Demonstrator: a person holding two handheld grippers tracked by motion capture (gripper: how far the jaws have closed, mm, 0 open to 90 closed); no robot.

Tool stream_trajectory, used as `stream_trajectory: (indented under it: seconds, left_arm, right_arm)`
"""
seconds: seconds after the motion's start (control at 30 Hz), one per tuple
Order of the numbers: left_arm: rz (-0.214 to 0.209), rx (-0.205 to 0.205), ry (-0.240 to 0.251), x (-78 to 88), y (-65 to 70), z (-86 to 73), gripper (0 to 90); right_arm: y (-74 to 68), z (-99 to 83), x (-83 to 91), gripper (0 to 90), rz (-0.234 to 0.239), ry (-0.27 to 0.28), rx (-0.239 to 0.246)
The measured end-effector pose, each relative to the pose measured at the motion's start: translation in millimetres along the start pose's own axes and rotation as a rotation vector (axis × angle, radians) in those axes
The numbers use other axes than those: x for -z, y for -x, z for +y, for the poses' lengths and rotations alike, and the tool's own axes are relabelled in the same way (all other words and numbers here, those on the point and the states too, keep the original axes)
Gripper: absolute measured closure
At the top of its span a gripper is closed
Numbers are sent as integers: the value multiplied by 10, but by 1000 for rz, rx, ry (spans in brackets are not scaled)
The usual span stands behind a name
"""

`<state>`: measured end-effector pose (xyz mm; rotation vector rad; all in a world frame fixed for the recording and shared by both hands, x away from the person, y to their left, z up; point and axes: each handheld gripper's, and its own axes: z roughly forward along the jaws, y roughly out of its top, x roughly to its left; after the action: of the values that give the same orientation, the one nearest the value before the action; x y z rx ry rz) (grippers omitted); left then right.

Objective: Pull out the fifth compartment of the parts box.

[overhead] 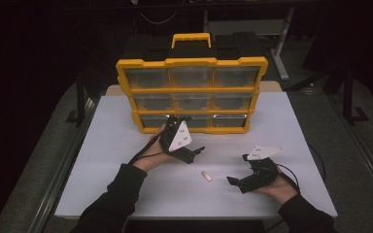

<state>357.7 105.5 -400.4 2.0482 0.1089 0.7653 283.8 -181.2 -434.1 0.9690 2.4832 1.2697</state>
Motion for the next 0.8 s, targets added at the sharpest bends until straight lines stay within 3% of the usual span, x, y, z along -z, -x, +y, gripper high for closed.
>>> stream_trajectory:
  seconds: [0.53, 0.8]
  left_arm:
    - [51, -108, -3, 26, 34, 30, 0]
    - [59, -136, -2, 29, 50, 34, 0]
  right_arm:
    - [0, -3, -7, 0, 1, -3, 0]
    - [0, -3, -6, 0, 1, -2, -1]
